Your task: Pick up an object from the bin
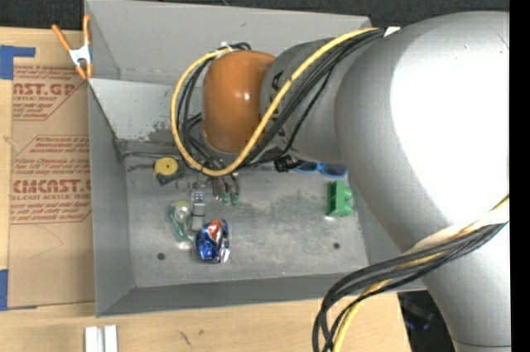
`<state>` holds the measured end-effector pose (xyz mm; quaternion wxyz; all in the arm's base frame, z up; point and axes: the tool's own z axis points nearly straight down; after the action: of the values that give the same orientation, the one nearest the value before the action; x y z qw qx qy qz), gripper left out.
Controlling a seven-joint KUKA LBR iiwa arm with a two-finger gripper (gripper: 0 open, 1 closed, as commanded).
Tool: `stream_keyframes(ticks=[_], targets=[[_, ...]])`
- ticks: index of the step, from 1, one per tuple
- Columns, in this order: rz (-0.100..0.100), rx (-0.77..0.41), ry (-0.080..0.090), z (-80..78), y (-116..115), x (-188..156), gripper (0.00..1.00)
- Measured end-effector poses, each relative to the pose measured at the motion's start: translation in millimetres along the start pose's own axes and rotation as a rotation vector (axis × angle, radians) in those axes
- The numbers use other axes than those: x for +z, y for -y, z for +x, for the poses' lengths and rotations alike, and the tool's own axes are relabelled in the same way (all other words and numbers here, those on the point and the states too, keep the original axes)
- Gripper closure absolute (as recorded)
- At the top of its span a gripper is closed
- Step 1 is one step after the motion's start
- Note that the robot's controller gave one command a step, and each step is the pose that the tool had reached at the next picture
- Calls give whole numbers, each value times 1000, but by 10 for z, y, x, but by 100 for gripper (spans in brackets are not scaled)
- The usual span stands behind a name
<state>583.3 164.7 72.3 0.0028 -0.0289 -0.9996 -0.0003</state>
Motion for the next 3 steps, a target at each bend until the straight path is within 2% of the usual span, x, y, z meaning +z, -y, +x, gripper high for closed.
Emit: stream_keyframes(ticks=[1,2,3], targets=[[-3,2,8,-27,5,-57,100],[-2,3,9,-26,13,-48,0],[1,-255,3,617,-46,36,0]])
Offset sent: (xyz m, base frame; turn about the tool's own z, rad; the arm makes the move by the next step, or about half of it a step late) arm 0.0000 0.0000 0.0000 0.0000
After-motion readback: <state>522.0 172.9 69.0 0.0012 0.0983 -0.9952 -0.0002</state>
